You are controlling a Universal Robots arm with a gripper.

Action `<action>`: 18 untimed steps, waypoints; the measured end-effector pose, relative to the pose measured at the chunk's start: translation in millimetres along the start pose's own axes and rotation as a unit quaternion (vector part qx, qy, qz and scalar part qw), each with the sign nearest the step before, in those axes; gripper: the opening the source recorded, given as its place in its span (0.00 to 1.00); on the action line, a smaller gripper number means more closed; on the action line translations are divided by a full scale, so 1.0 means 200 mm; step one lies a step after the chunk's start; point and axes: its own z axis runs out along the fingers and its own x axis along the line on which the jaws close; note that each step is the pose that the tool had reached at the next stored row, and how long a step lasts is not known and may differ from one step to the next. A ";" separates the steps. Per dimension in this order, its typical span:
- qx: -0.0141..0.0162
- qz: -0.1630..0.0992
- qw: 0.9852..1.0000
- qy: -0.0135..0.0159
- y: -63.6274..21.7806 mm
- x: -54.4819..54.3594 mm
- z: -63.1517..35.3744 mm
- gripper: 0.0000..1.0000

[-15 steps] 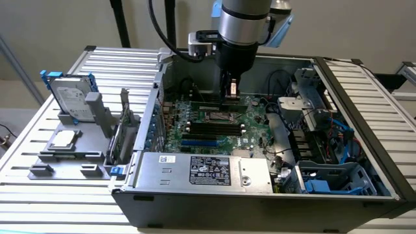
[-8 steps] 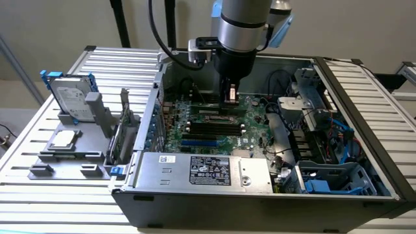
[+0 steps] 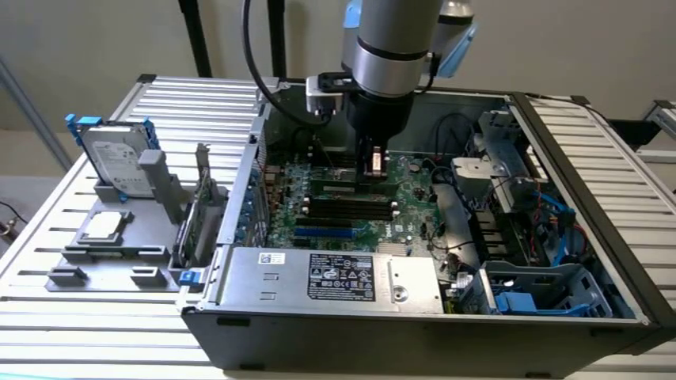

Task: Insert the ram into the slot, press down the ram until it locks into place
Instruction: 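Insert the ram into the slot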

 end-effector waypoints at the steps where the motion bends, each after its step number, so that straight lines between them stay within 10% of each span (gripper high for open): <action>1: 0.000 -0.001 1.000 0.000 0.000 0.00 0.009 0.13; 18: 0.006 -0.003 1.000 0.001 -0.003 0.00 0.108 0.13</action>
